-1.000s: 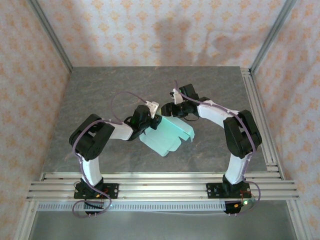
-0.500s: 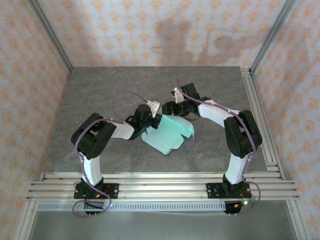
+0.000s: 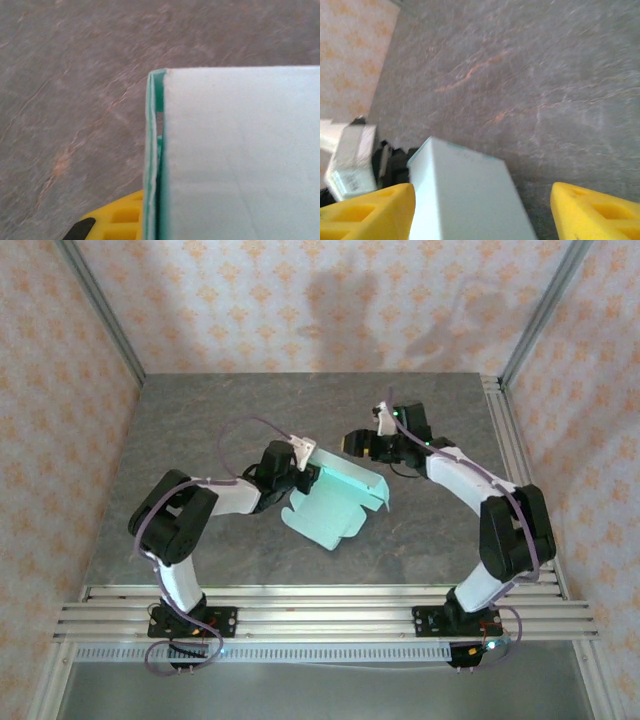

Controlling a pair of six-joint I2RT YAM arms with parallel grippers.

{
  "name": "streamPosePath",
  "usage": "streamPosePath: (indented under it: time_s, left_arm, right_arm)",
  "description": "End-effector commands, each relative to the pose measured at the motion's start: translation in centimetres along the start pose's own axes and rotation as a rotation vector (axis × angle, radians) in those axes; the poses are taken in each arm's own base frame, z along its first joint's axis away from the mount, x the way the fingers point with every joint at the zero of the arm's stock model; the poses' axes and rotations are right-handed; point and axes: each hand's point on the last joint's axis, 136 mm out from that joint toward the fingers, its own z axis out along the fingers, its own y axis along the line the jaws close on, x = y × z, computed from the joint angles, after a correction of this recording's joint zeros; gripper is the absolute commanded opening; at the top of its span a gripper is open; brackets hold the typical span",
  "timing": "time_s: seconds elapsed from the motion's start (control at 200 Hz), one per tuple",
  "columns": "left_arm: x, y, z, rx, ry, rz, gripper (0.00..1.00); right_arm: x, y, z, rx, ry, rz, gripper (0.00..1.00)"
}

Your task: Fold the paper box

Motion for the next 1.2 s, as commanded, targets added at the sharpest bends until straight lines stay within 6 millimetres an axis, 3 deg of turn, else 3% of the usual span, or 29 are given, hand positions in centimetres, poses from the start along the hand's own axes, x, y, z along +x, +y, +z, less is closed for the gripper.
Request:
streamPosePath:
  time_s: [0.0,0.145,0.295,0.521,0.801,0.991,1.196]
  left_arm:
    - [-3.5,-3.5,-1.5,0.166,-0.031,0.061,0.00]
    - [-6.1,-4.4,-2.5,0.198,-0.100,0.046,0.00]
    - [-8.6,-4.4,-2.8,0.187,-0.150,-0.008,0.00]
    - [-11.1,-4.0,-2.5,0.171,-0.210,-0.103,0.00]
    - [-11.6,-4.3,-2.6,0.168,-0.211,-0.109,0.00]
    - [-11.7,-4.4,-2.7,0.171,-0.215,-0.115,0.00]
    - [-11.3,-5.1,-3.4,0.198,-0.213,-0.065,0.00]
  right_arm:
    - [0.6,-0.7,-0.1,0.010,0.013,0.001,0.67]
    - [1.6,-0.3,0.3,-0.033,0.066,0.007,0.55]
    - [2.3,1.3,0.0,-0.084,0.052,-0.062,0.41]
    - [4.0,3.8,0.3,-0.149,0.084,-0.110,0.39]
    - [5.5,5.4,1.5,-0.211,0.150,-0.119,0.38]
    - [5.8,5.4,1.2,-0.188,0.179,-0.159,0.39]
    - [3.5,3.6,0.0,-0.119,0.103,-0.104,0.40]
